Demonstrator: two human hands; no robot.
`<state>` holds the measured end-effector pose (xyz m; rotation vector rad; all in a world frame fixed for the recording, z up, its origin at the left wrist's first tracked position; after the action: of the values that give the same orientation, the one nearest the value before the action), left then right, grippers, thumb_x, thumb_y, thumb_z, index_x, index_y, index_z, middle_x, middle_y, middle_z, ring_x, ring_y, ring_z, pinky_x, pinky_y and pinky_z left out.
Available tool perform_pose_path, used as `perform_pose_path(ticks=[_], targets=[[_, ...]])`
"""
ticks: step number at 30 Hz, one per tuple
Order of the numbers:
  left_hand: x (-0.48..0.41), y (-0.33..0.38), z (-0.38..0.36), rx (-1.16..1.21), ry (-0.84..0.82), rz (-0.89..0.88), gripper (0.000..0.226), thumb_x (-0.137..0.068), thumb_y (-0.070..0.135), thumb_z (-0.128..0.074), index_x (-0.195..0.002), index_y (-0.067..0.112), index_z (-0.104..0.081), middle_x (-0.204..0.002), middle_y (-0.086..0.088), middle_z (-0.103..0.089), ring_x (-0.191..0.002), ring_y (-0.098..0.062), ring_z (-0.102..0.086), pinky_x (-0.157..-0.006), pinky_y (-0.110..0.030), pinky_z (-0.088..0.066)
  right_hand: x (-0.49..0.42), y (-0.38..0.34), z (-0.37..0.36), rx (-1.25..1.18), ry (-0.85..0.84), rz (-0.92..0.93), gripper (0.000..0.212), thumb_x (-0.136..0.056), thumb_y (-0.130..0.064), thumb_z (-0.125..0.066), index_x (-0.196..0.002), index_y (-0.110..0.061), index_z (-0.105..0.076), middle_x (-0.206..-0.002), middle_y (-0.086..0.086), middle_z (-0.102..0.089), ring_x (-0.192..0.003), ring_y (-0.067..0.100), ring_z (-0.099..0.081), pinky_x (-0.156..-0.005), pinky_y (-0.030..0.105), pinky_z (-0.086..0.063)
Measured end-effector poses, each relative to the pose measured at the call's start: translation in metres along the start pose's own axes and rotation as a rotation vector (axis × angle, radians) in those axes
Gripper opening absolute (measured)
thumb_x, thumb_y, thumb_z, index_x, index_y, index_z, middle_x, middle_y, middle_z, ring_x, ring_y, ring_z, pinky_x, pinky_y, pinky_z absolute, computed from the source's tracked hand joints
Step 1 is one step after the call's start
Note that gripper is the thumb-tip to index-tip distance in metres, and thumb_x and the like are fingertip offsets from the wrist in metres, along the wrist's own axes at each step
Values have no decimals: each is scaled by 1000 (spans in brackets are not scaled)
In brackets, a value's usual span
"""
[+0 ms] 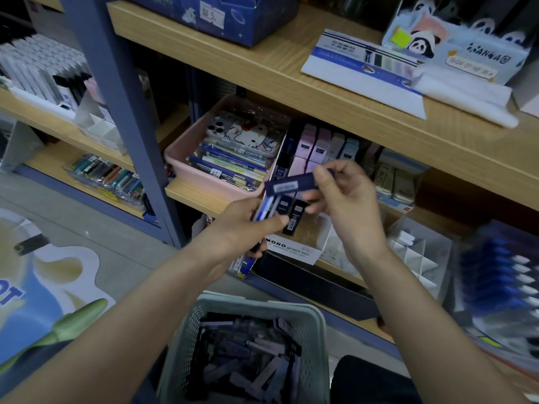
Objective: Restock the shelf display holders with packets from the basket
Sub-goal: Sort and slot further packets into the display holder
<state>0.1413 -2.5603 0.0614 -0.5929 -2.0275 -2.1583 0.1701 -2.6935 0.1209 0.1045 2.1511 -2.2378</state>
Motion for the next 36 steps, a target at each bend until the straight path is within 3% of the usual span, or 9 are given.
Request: perform_pose_path(ticks=[6, 11, 15, 19, 21, 23, 27, 32, 36], targets=[[-2, -1, 15, 461, 168, 35, 16, -92, 25, -53, -83, 12, -50, -48, 9, -38, -43, -3, -27, -39, -14, -27, 13, -4, 7, 5, -44, 50, 10, -87, 2, -58, -91, -7, -55, -93, 1, -65, -82, 12, -69, -75, 21, -55], [-2, 0, 6, 386, 154, 33, 9, -90, 18, -57, -88, 10, -57, -72, -3, -47, -44, -3, -28, -39, -13, -27, 22, 1, 7, 126, -112, 66, 29, -82, 7, -63, -96, -17, -55, -97, -7, -68, -96, 10, -67, -88, 28, -53], [-4, 3, 1, 334, 136, 7, 8, -89, 9, -59, -83, 14, -58, -50, 8, -38, -41, -4, -26, -38, -14, -24, 25, 18, 22, 71, -65, -104, 31, -83, 6, -62, -105, -14, -53, -101, 1, -68, -89, 10, -68, -79, 19, -54], [-4, 0, -4, 234, 136, 8, 8, -90, 10, -59, -85, 15, -58, -48, 8, -43, -38, -3, -27, -37, -14, -27, 31, 39, 34, -23, -34, -353, 19, -89, -8, -59, -108, -9, -60, -79, 0, -71, -67, 5, -68, -59, 14, -52], [-3, -2, -5, 186, 134, 9, 4, -91, 15, -57, -92, 12, -60, -63, 2, -56, -38, -2, -30, -37, -14, -29, 28, 34, 44, -18, 41, -287, 13, -88, -8, -60, -100, -12, -62, -75, 1, -69, -62, 2, -65, -58, 13, -52], [-3, -4, -1, 130, 158, 7, 17, -92, 25, -55, -99, 10, -59, -75, -1, -58, -39, -3, -30, -37, -14, -30, 23, 21, 53, 29, 118, -148, 11, -88, -6, -59, -95, -14, -63, -79, 3, -67, -61, 1, -63, -61, 15, -53], [-6, -9, 14, 131, 230, 58, 27, -98, 34, -41, -104, 12, -55, -74, -1, -50, -43, -6, -30, -36, -15, -28, 18, 6, 53, 417, 107, 91, 14, -90, -11, -59, -100, -20, -64, -81, -8, -65, -68, 1, -64, -74, 29, -56], [-8, -14, 25, 260, 275, 129, 20, -100, 20, -37, -90, 12, -52, -67, -4, -48, -37, -9, -31, -34, -16, -23, 15, 18, 29, 616, 16, 122, 18, -87, -21, -64, -100, -27, -54, -88, -6, -65, -78, 11, -64, -77, 33, -55], [-9, -14, 33, 276, 293, 135, 19, -99, 20, -36, -89, 13, -51, -68, -3, -48, -34, -9, -33, -34, -15, -25, 11, 25, 7, 645, -59, 152, 12, -93, -16, -57, -100, -24, -51, -87, -11, -62, -82, 8, -65, -78, 31, -55]])
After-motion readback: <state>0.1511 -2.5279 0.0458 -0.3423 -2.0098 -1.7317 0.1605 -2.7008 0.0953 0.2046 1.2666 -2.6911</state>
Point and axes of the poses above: each hand's wrist, its own x-axis away from the middle knuckle, its own z-axis out of the back of the hand, y = z × x, the point moved 9 cm from there along -x, towards the middle knuckle
